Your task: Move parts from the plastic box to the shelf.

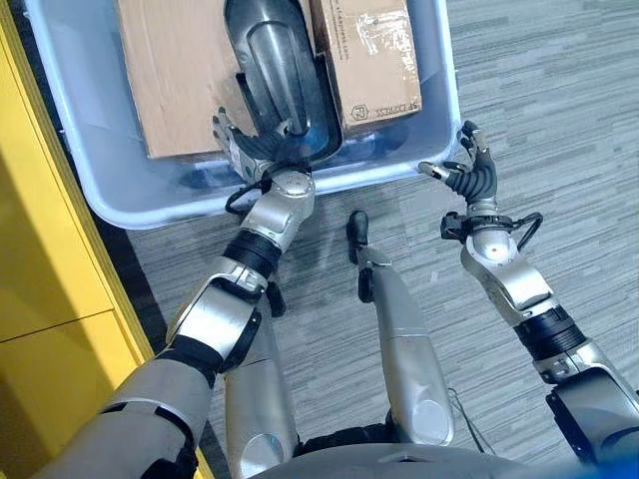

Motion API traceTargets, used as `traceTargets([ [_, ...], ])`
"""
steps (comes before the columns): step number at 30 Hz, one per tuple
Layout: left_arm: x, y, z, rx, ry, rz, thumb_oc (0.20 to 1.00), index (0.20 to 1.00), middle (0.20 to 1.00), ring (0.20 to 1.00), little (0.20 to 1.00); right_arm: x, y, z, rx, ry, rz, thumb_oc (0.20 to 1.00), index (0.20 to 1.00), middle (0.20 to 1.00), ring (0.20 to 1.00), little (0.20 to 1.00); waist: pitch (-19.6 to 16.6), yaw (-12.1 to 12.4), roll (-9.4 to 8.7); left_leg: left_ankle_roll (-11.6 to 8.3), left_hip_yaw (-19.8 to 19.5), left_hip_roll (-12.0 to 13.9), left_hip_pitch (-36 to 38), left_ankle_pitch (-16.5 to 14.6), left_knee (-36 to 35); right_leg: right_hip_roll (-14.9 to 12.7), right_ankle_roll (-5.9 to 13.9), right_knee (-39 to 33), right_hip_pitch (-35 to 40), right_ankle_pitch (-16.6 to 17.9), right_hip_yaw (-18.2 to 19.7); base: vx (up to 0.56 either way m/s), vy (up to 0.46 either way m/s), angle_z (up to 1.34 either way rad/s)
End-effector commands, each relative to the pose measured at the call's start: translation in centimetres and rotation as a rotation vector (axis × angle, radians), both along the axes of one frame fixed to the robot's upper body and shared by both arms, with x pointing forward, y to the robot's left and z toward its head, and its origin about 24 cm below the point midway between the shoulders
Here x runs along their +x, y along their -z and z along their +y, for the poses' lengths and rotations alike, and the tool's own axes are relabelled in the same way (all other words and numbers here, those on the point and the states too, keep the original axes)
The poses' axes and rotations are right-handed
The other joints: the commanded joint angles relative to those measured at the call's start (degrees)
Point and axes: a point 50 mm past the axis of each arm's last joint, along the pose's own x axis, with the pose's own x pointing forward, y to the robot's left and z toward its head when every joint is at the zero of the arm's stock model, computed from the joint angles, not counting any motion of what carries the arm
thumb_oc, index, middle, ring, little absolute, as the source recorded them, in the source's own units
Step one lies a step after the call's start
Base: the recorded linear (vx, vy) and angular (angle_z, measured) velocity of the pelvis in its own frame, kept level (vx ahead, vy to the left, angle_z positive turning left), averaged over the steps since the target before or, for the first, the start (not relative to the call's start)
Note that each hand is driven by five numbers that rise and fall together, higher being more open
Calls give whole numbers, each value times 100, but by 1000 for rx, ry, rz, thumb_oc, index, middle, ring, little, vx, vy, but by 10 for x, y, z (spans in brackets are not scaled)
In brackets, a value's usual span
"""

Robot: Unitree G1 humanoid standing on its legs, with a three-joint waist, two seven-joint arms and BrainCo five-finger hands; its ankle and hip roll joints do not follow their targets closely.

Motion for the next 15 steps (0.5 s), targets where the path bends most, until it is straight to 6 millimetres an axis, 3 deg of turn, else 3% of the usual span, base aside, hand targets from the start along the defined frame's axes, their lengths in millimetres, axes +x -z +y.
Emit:
traceTargets([
  [1, -7, 94, -11, 35, 338, 479, 1000, 1000, 1000, 1000, 1000, -8, -14, 18, 7, -128, -53, 1000, 1000, 1000, 1000, 1000, 231, -326, -92, -60, -199, 264, -82, -112, 825, 308, -201, -239, 196, 526, -305, -3, 19, 36],
  [4, -6, 92, -12, 103, 368, 494, 893, 893, 893, 893, 893, -8, -13, 18, 3, -131, -52, 1000, 1000, 1000, 1000, 1000, 231, -348, -92, -56, -193, 277, -96, -121, 840, 309, -199, -229, 174, 529, -286, -1, 8, -11],
  [5, -6, 93, -13, 106, 380, 504, 765, 765, 765, 765, 765, -9, -13, 18, 1, -132, -52, 1000, 1000, 1000, 1000, 1000, 231, -354, -89, -59, -186, 275, -98, -118, 839, 312, -201, -235, 174, 530, -279, 0, 0, 0],
  [6, -7, 95, -15, 102, 390, 512, 573, 573, 573, 573, 573, -9, -13, 18, -1, -133, -54, 1000, 1000, 1000, 1000, 1000, 231, -359, -85, -59, -180, 274, -101, -113, 837, 314, -204, -241, 170, 536, -275, 0, 0, 0],
  [7, -7, 96, -16, 108, 399, 515, 297, 297, 297, 297, 297, -9, -14, 18, -2, -134, -58, 1000, 1000, 1000, 1000, 1000, 231, -368, -83, -56, -175, 269, -100, -118, 833, 318, -204, -244, 165, 537, -269, -1, 9, 8],
  [8, -7, 96, -16, 119, 407, 521, 200, 200, 200, 200, 200, -9, -14, 18, -1, -135, -60, 1000, 1000, 1000, 1000, 1000, 231, -372, -84, -53, -173, 268, -97, -121, 831, 319, -201, -247, 164, 541, -267, 0, 2, 7],
  [15, -11, 102, -24, 58, 404, 508, 200, 200, 200, 200, 200, -11, -13, 19, 7, -126, -65, 1000, 1000, 1000, 1000, 1000, 231, -382, -105, -44, -188, 278, -155, -158, 884, 329, -207, -235, 116, 535, -267, 6, -16, -2],
])
